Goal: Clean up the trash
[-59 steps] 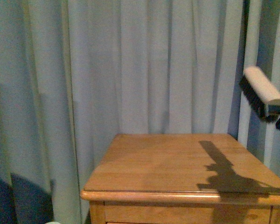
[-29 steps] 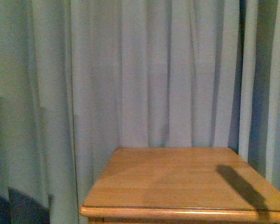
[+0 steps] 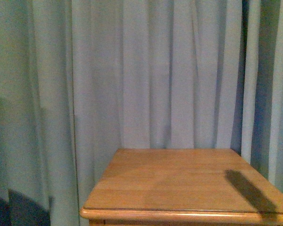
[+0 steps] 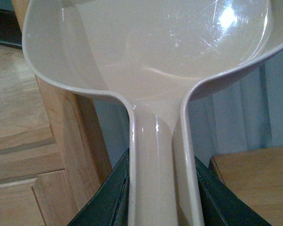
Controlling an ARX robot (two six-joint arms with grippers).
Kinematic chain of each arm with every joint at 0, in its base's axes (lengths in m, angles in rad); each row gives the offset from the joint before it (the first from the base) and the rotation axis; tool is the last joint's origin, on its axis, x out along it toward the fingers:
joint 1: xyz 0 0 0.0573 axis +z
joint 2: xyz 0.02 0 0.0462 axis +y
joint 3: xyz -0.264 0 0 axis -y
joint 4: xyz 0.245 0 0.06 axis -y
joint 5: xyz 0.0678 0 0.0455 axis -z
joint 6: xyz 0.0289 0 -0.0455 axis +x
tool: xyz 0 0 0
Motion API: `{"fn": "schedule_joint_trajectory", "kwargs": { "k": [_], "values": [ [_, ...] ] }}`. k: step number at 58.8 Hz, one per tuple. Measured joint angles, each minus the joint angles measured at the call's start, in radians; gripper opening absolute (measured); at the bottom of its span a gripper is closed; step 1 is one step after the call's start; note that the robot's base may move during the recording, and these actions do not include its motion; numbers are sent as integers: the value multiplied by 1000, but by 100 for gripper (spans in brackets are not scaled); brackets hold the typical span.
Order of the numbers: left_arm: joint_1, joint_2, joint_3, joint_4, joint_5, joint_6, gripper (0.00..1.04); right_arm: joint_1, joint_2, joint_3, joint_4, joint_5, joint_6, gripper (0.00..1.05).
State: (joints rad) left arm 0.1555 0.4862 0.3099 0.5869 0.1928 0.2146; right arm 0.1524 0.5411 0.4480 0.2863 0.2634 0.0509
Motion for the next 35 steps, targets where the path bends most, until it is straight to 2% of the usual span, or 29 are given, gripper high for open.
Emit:
{"fn": "schedule_joint_trajectory", "kwargs": {
  "k": [35],
  "values": [
    [2, -3, -2, 0, -2, 0, 28, 3, 0, -3, 0, 5, -4, 19]
  ]
}}
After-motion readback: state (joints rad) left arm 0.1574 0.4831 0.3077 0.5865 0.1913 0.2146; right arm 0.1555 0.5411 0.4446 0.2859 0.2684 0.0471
